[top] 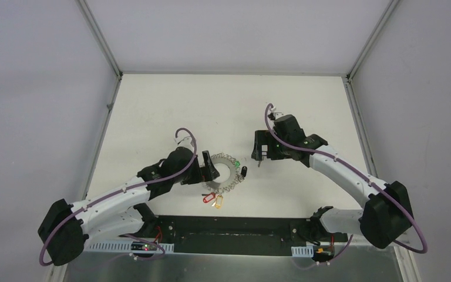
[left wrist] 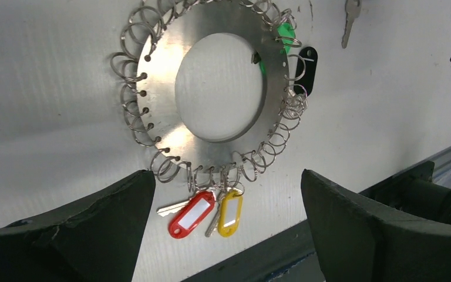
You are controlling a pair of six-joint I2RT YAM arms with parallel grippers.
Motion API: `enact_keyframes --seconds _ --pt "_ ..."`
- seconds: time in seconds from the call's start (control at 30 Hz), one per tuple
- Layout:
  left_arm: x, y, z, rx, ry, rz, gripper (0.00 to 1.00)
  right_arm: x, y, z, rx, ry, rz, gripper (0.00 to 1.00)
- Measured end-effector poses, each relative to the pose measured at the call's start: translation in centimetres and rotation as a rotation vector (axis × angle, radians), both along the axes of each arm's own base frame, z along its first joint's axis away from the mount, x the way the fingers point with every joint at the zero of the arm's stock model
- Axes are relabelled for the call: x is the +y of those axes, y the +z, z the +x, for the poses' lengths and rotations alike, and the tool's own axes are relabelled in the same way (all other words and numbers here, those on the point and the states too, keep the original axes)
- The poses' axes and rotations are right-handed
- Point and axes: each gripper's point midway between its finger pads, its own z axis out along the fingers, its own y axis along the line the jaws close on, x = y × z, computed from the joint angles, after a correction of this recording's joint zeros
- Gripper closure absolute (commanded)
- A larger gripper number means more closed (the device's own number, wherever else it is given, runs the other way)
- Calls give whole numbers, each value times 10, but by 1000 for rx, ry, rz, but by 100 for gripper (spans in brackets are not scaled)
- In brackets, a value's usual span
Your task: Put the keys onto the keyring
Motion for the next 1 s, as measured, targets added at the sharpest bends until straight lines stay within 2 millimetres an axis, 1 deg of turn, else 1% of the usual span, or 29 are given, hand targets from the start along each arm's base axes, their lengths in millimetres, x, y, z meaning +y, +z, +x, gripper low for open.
enact_keyframes --seconds 0.07,0.2,0.3,0.33,0.43,0.53,0.63,0.77,0.83,0.9,1.0 --pt "-6 -1 -1 31 -21 5 1 -1 -4 1 9 -7 -3 0" --pt "-22 5 3 76 -62 -11 1 0 -11 -2 37 0 -6 0" --pt "-25 2 7 109 -68 -15 2 1 -18 -4 78 -1 -1 0" --pt "-24 -1 8 126 -60 -15 3 2 -23 -5 106 -3 1 0" --pt "-19 -8 12 181 -24 -27 11 6 -36 -8 188 -3 12 1" --pt "-10 -11 19 224 25 -59 12 15 -44 -12 266 13 45 2" --pt "2 -20 20 272 71 -76 12 25 -46 -19 322 36 92 5" --pt "14 -29 9 311 100 -73 14 41 -40 -25 355 71 169 12" --pt "18 -30 3 317 103 -77 18 50 -39 -29 370 94 189 16" --pt "20 -30 -3 328 108 -83 24 58 -42 -35 394 119 188 17" --pt "24 -30 -12 340 114 -95 29 75 -46 -47 411 177 162 18"
